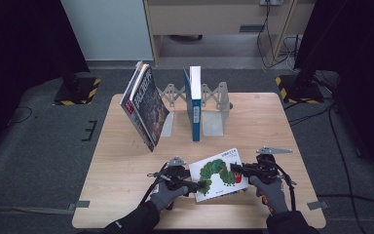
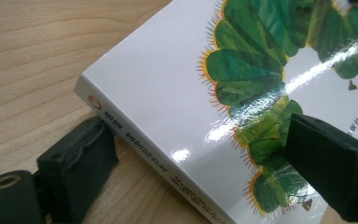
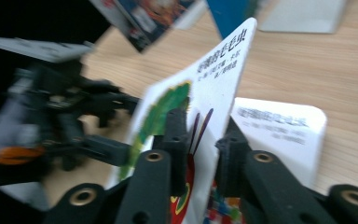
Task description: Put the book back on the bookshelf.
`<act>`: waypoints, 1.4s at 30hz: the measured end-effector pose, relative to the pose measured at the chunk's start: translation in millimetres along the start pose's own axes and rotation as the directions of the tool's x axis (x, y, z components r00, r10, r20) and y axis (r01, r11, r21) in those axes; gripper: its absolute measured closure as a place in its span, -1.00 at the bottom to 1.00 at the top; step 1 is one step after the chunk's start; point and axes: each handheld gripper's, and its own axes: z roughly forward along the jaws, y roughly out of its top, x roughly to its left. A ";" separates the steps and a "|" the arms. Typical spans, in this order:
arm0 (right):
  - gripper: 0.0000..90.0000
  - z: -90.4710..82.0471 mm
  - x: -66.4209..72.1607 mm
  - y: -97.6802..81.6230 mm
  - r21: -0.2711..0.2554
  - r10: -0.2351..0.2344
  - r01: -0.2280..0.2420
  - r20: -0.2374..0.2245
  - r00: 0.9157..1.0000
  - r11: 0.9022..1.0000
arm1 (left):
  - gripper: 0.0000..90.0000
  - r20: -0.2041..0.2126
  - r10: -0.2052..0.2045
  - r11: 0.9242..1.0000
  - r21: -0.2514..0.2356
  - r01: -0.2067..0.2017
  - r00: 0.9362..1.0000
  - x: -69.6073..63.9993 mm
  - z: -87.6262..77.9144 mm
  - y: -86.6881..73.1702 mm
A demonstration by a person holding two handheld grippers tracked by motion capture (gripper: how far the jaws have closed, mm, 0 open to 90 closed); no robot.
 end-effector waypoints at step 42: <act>-0.28 35.4 2.4 -13.1 0.170 -0.163 0.128 0.205 0.965 0.977 | -0.66 -0.054 0.073 0.997 0.005 -0.073 0.996 -3.3 0.4 -1.9</act>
